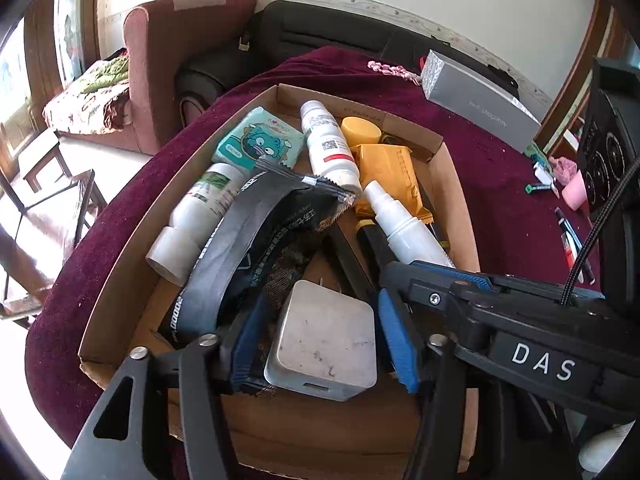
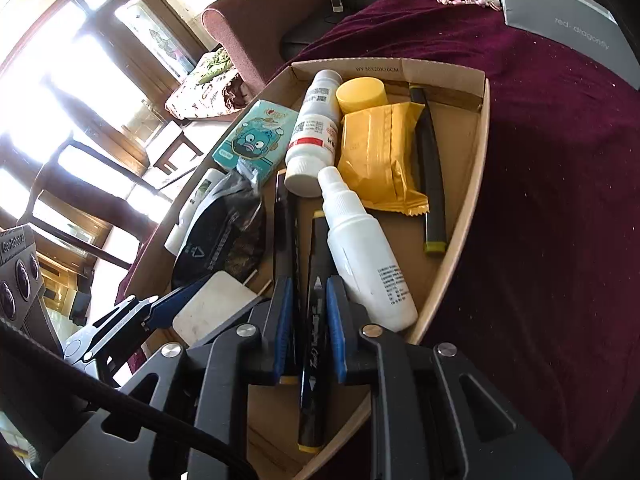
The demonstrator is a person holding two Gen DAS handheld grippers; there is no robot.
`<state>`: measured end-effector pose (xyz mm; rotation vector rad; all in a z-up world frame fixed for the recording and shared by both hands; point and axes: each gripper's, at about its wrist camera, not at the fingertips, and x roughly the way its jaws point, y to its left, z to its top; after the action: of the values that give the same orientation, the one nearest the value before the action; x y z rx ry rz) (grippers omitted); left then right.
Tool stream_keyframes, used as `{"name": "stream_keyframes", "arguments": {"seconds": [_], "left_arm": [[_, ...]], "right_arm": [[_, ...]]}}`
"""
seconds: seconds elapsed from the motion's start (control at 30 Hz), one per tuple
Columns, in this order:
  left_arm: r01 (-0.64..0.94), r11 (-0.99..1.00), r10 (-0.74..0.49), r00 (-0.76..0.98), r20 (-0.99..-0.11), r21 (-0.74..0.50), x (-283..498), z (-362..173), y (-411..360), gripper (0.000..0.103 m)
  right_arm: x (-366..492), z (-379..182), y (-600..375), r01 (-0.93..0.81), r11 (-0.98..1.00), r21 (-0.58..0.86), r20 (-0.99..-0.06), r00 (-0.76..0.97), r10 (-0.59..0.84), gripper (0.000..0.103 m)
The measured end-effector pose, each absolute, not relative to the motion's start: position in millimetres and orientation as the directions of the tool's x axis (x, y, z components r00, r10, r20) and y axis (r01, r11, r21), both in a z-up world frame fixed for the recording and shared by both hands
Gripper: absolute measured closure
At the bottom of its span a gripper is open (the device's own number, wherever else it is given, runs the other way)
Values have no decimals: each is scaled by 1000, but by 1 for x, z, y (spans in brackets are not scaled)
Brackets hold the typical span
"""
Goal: Organize objects
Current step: 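Lower the charger into the tray with left gripper while right lays marker there, then open both grippers and move them back toward the remaining markers and toothbrush case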
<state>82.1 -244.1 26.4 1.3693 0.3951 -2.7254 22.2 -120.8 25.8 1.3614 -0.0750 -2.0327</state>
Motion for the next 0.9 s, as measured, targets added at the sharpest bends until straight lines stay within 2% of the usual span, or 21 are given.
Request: {"name": "stream_keyframes", "arguments": {"seconds": [0.27,0.37,0.4,0.43,0.63,0.9], "left_arm": [[188,-960,46,-628,-777,-209,86,36,-247,42],[196,-955,43,-648,-761,-221,90,43,-250,41],[194,-954,48,-653,-756,-228,91,45,-251,41],[194,-953,48,-661,-749,-232,92,47,-251,41],[177,-958,41,-693,-720,-225,100,63,-246,39],[154,-966,36,-712,-702,-206,108,77,-231,38]], "right_arm": [[22,37,-120,510,-774,374,-786,-269,-557,73],[24,44,-115,509,-784,356,-776,-307,-551,56],[25,47,-114,508,-788,346,-772,-323,-548,47],[25,50,-113,511,-789,342,-765,-336,-549,44],[33,69,-106,525,-780,341,-733,-371,-570,43],[56,91,-89,543,-800,256,-699,-468,-542,43]]}}
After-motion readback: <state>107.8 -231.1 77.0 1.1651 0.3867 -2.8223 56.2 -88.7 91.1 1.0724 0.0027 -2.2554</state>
